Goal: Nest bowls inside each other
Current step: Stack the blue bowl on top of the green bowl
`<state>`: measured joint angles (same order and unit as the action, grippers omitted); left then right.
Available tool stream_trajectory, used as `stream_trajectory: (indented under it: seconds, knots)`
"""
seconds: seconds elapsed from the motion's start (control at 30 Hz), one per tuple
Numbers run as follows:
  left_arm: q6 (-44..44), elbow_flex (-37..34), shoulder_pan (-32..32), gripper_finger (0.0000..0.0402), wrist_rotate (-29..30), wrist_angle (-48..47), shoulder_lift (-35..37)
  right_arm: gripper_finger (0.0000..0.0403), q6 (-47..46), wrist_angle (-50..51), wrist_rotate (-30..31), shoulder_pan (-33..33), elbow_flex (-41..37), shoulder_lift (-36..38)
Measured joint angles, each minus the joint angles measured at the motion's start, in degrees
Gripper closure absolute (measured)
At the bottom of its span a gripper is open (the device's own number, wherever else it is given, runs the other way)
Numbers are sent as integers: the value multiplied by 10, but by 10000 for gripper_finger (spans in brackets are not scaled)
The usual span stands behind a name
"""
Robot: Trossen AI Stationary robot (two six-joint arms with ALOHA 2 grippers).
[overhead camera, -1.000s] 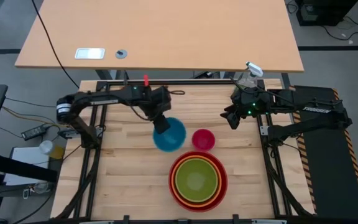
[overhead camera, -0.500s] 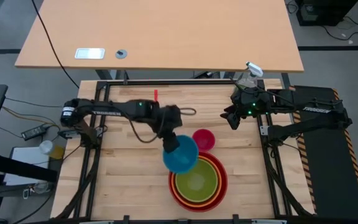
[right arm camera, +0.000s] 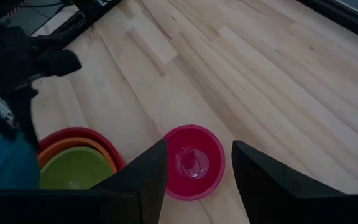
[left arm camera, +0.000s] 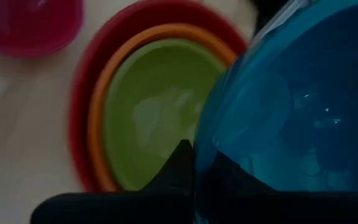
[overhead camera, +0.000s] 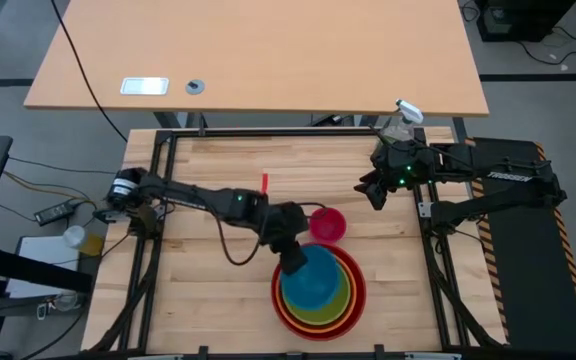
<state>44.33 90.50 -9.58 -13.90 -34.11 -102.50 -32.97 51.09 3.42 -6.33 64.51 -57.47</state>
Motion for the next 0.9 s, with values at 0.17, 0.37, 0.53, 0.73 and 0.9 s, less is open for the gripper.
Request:
stream_trajectory:
  seconds: [0.17,0.37,0.53,0.73,0.9]
  knots:
    - [36,0,-16,390,39,20,0,218,11,0,-5,0,0,1]
    - [69,1,-33,390,62,38,-30,218,20,0,-9,0,0,1]
    - [69,70,-52,390,62,5,-93,218,26,-1,-24,0,0,2]
    - [12,195,-57,390,100,-170,-187,218,26,-1,-54,0,0,3]
    - [-10,243,-56,390,134,-217,-221,218,18,-1,-64,18,0,12]
